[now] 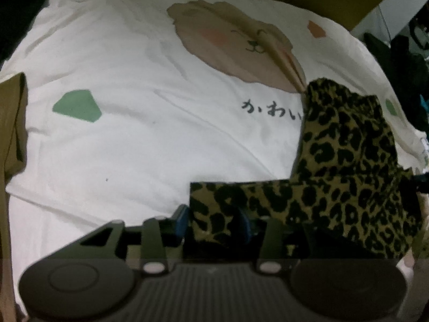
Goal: Fold clothes
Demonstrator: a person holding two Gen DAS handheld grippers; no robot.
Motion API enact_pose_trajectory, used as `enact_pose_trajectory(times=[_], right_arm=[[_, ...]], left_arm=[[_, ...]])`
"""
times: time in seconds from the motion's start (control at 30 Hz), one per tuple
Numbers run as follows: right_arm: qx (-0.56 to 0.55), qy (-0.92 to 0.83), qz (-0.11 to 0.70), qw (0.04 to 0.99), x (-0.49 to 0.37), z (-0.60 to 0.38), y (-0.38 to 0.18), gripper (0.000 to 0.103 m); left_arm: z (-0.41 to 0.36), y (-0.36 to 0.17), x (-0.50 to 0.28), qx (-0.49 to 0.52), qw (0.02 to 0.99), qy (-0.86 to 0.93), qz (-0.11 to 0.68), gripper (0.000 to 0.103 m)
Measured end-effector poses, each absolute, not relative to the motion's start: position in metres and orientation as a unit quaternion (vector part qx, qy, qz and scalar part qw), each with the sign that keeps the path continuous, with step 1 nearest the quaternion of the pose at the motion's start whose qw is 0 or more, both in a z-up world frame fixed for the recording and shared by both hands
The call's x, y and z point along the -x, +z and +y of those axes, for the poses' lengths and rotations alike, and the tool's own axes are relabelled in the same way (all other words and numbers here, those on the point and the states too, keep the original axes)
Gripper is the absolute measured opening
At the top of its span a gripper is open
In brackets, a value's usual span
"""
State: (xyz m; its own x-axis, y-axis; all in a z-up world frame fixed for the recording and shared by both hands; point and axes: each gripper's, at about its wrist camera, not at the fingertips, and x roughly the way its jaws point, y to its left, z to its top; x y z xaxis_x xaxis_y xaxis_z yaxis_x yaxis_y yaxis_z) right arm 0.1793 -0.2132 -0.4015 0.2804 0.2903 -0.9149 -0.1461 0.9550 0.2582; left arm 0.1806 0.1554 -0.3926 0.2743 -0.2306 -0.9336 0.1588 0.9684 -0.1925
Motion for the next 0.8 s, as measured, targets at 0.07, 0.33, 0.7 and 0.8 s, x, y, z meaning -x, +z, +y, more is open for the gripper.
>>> enact_pose_trajectory(times=[0.07, 0.33, 0.7, 0.8], right_arm=[[-0.057, 0.138, 0.586, 0.796, -0.182, -0.211, -0.405, 0.047], [-0.046, 0.153, 0.573, 0.804, -0.180, -0.202, -0.404, 0.023], [-0.047, 0.158, 0.544, 0.822, -0.166, -0.203, -0.374, 0.009], [-0.053, 0.158, 0.539, 0.826, -0.159, -0.205, -0.366, 0.008]], left_arm=[[0.155, -0.393, -0.181, 0.031, 0.798, -0.119, 0.590, 0.043], [0.147, -0.393, -0.180, 0.036, 0.801, -0.101, 0.589, 0.048], [0.154, -0.391, -0.178, 0.036, 0.801, -0.104, 0.588, 0.035], [0.157, -0.390, -0.176, 0.040, 0.800, -0.105, 0.589, 0.020]])
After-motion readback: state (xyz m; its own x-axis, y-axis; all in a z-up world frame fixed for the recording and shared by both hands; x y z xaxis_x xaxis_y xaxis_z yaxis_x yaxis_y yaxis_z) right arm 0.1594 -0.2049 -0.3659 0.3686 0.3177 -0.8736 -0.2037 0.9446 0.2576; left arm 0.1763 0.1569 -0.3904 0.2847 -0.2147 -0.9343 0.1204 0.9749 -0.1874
